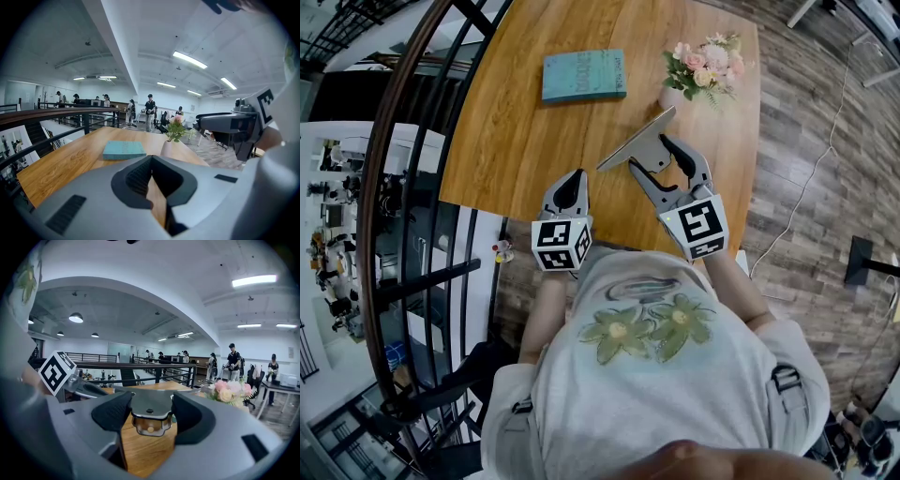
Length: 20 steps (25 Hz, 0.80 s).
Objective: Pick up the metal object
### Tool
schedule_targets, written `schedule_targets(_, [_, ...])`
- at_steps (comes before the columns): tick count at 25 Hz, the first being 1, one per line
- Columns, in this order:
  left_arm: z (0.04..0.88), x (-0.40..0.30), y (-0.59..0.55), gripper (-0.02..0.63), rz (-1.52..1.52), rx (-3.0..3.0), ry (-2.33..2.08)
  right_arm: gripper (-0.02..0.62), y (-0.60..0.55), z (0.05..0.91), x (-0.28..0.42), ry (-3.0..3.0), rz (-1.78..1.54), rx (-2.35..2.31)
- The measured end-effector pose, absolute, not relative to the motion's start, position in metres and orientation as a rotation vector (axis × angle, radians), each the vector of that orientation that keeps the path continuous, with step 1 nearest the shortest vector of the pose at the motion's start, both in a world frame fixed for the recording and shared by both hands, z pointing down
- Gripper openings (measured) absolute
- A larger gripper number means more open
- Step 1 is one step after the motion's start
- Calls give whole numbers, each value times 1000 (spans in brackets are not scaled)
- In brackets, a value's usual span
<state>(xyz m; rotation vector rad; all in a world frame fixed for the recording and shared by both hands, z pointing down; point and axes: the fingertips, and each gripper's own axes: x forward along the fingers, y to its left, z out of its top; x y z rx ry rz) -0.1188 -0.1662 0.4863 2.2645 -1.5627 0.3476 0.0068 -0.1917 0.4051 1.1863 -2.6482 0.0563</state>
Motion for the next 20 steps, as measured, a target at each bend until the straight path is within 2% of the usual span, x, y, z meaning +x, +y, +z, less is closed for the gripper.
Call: schedule_targets(20, [485,-118,-168,14,369,2261,-1554,285,-196,401,8,-2642,48,1189])
